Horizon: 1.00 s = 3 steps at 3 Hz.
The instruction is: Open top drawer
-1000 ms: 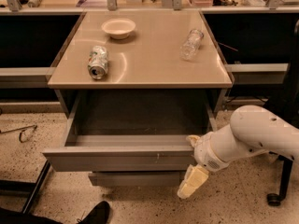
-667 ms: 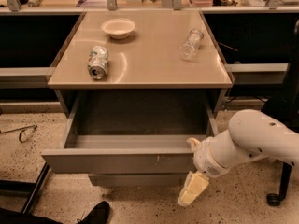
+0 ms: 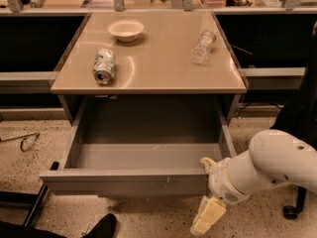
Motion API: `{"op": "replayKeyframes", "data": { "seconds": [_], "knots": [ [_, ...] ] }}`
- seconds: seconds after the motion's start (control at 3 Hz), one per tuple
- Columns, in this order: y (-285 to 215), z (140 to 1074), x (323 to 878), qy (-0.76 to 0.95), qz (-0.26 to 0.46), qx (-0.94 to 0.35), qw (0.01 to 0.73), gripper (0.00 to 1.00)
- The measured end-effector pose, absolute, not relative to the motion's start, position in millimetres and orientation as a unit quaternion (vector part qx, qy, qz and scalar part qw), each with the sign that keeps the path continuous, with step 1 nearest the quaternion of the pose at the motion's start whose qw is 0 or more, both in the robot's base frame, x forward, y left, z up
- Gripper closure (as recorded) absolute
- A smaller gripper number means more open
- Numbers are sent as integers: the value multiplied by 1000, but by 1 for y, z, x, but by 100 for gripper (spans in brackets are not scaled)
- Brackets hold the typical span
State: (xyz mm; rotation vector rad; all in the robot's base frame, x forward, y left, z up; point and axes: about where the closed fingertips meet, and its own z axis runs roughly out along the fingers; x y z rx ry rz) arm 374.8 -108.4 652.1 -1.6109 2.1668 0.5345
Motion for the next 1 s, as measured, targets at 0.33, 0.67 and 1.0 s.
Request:
{"op": "replayKeyframes", "data": {
  "seconds": [0.33,0.67,1.0],
  "knots": [
    [-108,652,375,772,191,-574,193,0],
    [-107,650,365,772,192,-578,183,0],
    [-107,653,357,771,191,-579,182,0]
  ]
}}
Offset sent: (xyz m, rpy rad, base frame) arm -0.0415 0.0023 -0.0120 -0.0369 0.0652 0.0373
